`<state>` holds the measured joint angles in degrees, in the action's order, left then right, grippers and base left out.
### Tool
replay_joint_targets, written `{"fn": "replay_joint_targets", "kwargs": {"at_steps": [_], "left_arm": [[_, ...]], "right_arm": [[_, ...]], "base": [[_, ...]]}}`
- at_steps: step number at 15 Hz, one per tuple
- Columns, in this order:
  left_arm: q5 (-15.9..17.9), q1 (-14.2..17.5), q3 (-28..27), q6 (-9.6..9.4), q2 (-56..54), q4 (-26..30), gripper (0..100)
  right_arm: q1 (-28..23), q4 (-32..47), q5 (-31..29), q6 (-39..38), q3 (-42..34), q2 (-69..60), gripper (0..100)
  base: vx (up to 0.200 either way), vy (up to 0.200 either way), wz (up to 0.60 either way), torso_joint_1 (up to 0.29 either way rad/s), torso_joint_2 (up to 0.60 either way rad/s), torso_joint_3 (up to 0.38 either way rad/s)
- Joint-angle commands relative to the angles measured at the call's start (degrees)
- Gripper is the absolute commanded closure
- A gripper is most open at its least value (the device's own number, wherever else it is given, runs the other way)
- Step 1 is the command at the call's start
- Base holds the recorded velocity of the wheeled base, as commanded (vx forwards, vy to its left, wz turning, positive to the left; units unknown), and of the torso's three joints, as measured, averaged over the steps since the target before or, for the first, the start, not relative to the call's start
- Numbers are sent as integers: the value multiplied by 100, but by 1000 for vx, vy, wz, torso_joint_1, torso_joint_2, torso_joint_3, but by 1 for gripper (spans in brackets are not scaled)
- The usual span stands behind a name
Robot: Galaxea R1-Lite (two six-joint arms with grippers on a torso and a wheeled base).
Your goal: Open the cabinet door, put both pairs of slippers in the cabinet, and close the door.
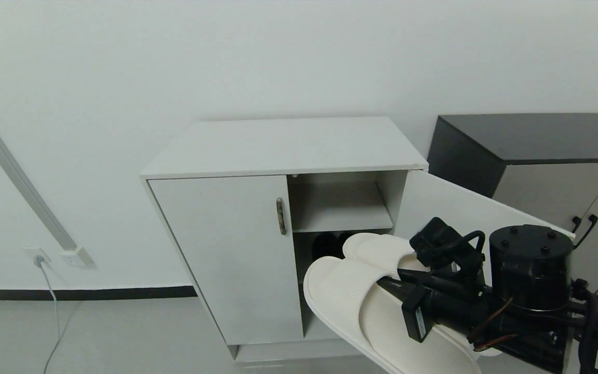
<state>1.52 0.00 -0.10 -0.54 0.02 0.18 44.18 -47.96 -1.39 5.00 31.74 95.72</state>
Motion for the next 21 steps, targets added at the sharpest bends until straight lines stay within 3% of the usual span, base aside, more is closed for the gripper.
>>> {"fn": "replay_joint_targets", "kwargs": {"at_steps": [1, 11, 21], "left_arm": [[-3, 0, 1, 1, 6, -1, 100], [-3, 0, 1, 1, 6, -1, 100], [-3, 0, 1, 10, 6, -1, 100]], "right_arm": [[3, -3, -2, 1, -2, -1, 100], [-6, -82, -10, 1, -81, 8, 100], [-32, -337, 16, 1, -89, 149, 100]], "base": [[0, 0, 0, -183, 505, 315], [0, 0, 0, -149, 484, 327], [0, 0, 0, -43, 396, 353]]}}
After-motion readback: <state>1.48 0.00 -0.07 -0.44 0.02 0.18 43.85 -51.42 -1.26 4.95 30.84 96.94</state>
